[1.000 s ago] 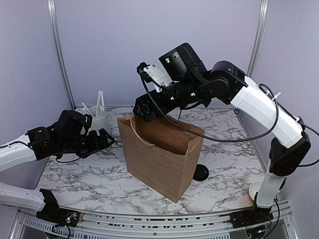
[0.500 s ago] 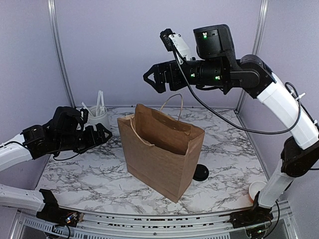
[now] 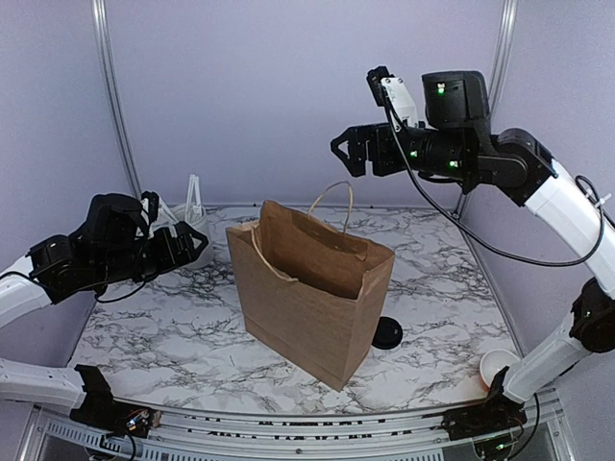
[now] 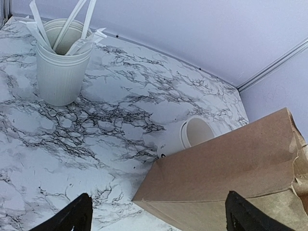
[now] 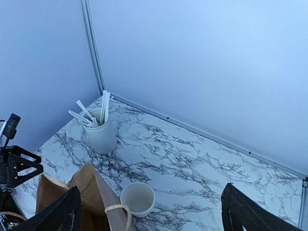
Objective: Pack the takeout coffee
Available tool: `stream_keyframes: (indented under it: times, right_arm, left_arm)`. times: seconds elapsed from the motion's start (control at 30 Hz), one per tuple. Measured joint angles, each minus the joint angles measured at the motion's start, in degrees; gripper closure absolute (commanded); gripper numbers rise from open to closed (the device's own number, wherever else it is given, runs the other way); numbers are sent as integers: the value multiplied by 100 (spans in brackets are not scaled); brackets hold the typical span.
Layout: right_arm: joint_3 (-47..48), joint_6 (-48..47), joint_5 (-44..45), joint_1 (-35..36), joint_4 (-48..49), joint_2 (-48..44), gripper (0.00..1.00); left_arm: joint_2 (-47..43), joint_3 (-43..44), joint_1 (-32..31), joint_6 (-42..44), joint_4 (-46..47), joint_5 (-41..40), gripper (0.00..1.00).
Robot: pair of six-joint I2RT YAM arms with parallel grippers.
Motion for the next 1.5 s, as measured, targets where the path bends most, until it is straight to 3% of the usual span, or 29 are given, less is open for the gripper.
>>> stream_keyframes:
  times: [0.33,0.67,0.97,1.3,1.5]
  right_arm:
    - [-1222,348,-155,-787,396,-997,2]
    - [-2157,557,-223,-890,566,-1475,2]
    - [-2444,643,-240,-892,706,-2013,2]
    - [-2658,704,-245,-892,728,-2295,2]
    - [-2726,796,-256,-892,728,-2356,3]
  left_arm:
    - [37,601,109,306,-319,-586,3]
    - [748,1725,1272,710,-614,-723,5]
    - [1593,2356,2063,962,-688,-535,18]
    - [2441,2498,2723,1099,-654,-254,37]
    - [2879,2496,3005,1073,-601,-26,44]
